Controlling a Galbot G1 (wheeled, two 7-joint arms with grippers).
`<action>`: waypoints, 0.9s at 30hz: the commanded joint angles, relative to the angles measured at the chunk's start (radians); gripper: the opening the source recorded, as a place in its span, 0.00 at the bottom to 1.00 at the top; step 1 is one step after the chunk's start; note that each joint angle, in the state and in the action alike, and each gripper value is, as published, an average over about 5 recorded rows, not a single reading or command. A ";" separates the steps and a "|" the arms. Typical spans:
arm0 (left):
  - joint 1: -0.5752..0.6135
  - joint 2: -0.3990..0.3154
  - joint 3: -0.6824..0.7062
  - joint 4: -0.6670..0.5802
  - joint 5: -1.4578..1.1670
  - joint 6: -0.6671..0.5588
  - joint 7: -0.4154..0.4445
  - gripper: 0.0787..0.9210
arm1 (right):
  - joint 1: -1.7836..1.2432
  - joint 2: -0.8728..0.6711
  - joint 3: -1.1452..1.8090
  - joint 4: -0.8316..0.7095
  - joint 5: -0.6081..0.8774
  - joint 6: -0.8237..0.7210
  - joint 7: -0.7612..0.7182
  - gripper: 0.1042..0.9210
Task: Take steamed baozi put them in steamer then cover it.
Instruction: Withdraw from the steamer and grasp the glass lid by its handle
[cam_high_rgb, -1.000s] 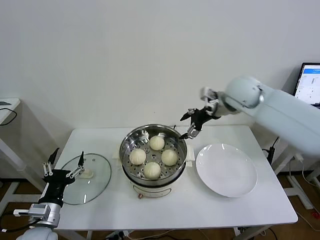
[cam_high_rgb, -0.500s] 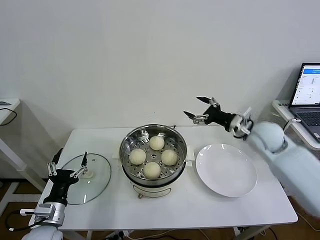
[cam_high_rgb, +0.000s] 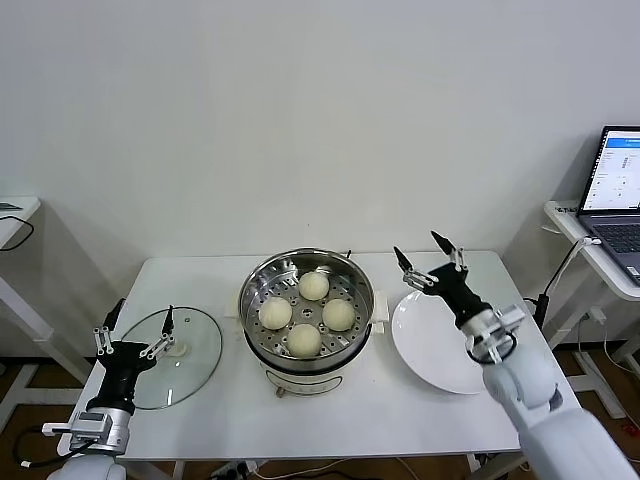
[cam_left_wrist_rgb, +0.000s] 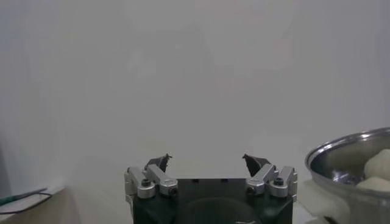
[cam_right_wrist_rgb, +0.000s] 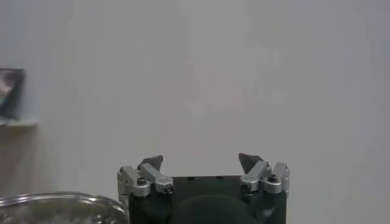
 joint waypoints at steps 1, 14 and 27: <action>0.007 0.004 0.005 0.048 0.181 -0.082 -0.024 0.88 | -0.224 0.154 0.139 0.041 -0.107 0.106 0.044 0.88; 0.055 0.053 -0.030 0.305 1.080 -0.342 -0.258 0.88 | -0.207 0.159 0.141 0.011 -0.105 0.099 0.047 0.88; -0.011 0.063 -0.087 0.441 1.311 -0.354 -0.347 0.88 | -0.193 0.164 0.135 -0.003 -0.098 0.095 0.048 0.88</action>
